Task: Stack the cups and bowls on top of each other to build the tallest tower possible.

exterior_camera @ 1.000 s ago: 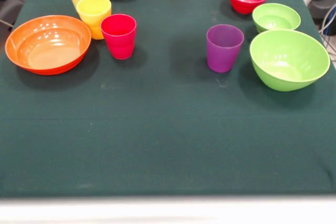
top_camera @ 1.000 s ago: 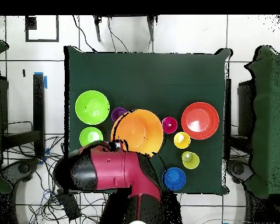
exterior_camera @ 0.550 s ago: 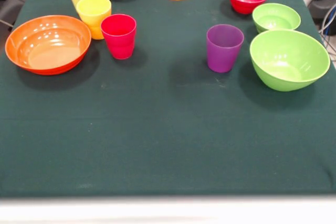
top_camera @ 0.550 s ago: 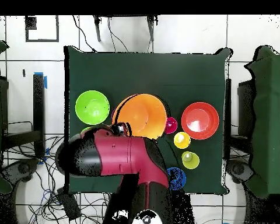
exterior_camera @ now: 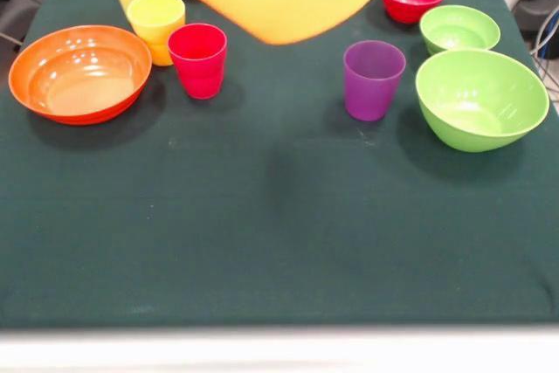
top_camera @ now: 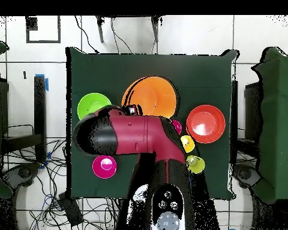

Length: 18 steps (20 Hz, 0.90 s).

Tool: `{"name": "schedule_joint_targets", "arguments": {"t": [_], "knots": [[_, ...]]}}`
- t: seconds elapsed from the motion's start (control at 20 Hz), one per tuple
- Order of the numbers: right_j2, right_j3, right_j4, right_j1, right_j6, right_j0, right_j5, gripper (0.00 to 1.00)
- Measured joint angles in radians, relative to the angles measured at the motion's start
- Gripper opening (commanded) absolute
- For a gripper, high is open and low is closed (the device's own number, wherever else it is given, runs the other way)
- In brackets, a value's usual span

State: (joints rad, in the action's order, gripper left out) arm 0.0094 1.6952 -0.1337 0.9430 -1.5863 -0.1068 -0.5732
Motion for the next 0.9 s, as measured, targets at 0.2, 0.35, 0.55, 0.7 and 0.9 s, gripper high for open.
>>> {"name": "schedule_joint_targets", "arguments": {"t": [0.2, 0.35, 0.55, 0.7, 0.9], "knots": [[0.026, -0.043, -0.016, -0.045, 0.000, -0.035, 0.000, 0.00], [0.041, -0.063, -0.039, -0.070, 0.000, -0.053, 0.000, 0.00], [0.072, -0.087, -0.081, -0.108, 0.000, -0.085, 0.000, 0.00], [0.095, -0.102, -0.107, -0.135, 0.000, -0.104, 0.000, 0.00], [0.117, -0.118, -0.132, -0.158, 0.000, -0.117, 0.000, 0.00]]}}
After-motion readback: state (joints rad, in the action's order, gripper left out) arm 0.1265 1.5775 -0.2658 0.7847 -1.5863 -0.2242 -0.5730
